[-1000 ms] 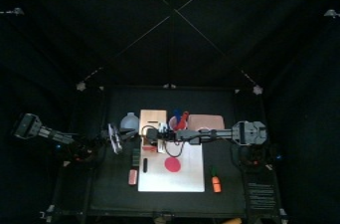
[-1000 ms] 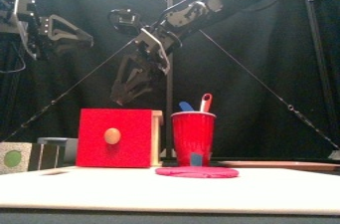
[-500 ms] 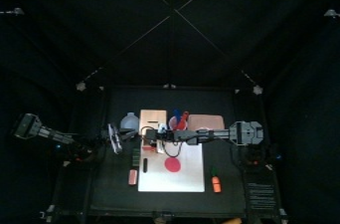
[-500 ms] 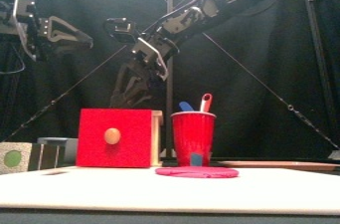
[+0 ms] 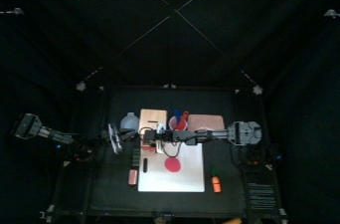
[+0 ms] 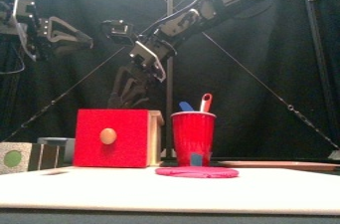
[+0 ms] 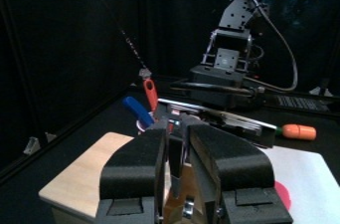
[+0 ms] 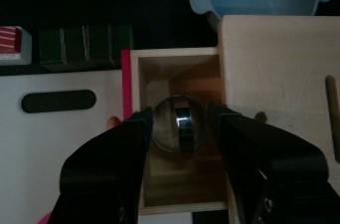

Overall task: Get the cutter from the drawer then cut the dough then place the extra dough in the bowl
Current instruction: Place the cutter on the board

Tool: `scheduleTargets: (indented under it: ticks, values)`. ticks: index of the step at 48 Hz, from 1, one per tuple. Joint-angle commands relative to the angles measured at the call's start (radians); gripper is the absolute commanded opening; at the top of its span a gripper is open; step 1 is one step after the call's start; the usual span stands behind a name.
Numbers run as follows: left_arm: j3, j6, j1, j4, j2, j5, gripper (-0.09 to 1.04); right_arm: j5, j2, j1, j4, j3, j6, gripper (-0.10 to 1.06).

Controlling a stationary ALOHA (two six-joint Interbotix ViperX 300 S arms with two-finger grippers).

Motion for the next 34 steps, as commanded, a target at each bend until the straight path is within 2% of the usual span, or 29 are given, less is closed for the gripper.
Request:
scheduleTargets:
  ticks: [1, 34]
  values:
    - [-0.014, 0.002, 0.003, 0.003, 0.0, -0.002, 0.59, 0.02, -0.009, -0.015, -0.003, -0.011, 0.003, 0.83]
    - [-0.014, 0.0, 0.003, 0.003, 0.002, 0.006, 0.59, 0.103, -0.003, 0.002, -0.025, -0.034, 0.005, 0.83]
